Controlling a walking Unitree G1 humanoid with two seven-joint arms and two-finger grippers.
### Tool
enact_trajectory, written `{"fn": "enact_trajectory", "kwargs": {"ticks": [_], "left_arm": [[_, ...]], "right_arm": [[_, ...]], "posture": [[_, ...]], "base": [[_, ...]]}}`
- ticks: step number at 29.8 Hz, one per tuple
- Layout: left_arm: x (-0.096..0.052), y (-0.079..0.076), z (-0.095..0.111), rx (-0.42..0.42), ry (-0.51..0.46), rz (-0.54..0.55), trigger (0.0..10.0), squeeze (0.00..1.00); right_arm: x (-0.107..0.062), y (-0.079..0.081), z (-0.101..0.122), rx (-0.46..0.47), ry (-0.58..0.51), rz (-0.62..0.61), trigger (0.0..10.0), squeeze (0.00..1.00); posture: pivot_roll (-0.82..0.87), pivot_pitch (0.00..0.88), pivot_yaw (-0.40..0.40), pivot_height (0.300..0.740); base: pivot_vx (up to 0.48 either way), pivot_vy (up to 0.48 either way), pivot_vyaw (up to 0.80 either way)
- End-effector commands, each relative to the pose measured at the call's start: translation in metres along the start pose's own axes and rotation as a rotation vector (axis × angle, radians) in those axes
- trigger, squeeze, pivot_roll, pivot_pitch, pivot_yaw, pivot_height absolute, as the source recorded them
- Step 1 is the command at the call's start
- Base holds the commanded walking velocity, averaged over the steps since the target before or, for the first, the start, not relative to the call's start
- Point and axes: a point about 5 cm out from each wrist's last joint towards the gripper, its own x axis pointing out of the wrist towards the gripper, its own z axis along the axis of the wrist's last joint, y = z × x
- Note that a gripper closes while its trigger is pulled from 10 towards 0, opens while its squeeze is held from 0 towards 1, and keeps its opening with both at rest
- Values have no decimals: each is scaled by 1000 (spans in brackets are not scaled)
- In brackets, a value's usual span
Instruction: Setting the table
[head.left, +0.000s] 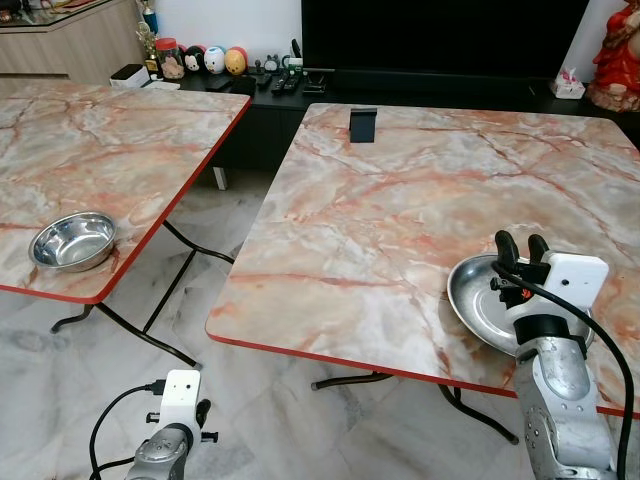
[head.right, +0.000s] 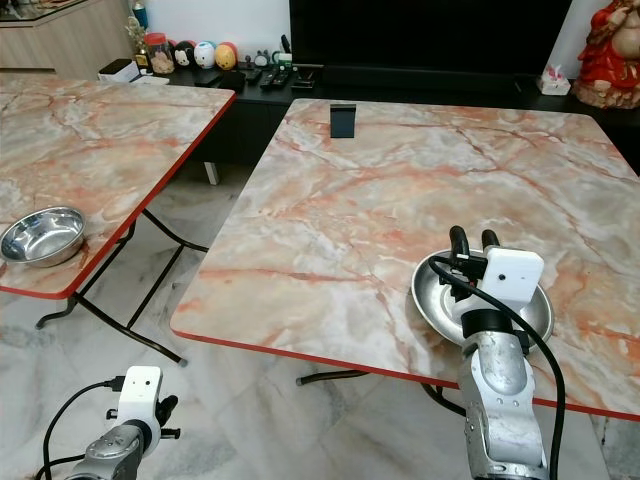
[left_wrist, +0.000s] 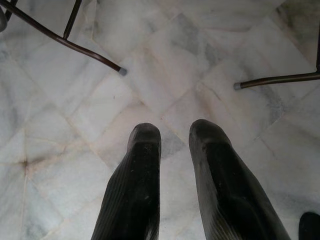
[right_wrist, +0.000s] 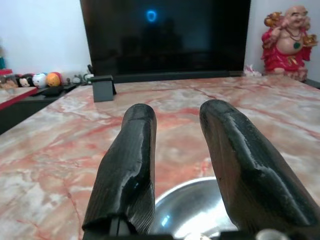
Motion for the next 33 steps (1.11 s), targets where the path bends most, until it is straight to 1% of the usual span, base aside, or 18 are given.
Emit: {"fn": "enact_trajectory", "kwargs": {"ticks": [1, 7, 9, 13, 27, 33], "left_arm": [[-1, 4, -3, -3, 4, 4, 10000, 0], [-2, 6, -6, 2, 17, 5, 10000, 0], [-3, 9, -9, 13, 24, 9, 10000, 0], [-4, 10, -11, 14, 30, 12, 10000, 0], [-6, 6, -16, 29, 38, -11, 10000, 0], [-7, 4, -21, 41, 47, -24, 10000, 0]], "right_arm": [[3, 2, 3, 6, -18, 12, 10000, 0], [4, 5, 3, 13, -25, 25, 10000, 0], [4, 7, 2, 16, -27, 33, 10000, 0], [3, 8, 0, 19, -27, 36, 10000, 0], [-2, 12, -5, 33, -31, 22, 10000, 0], [4, 15, -4, 29, -43, 22, 10000, 0]], "posture": [[-24, 0, 25, 740], [-22, 0, 27, 740], [-18, 0, 26, 740], [-19, 0, 26, 740], [-19, 0, 30, 740], [-24, 0, 43, 740]], "base": [[0, 0, 0], [0, 42, 0], [0, 311, 0], [0, 311, 0], [0, 312, 0], [0, 312, 0]]}}
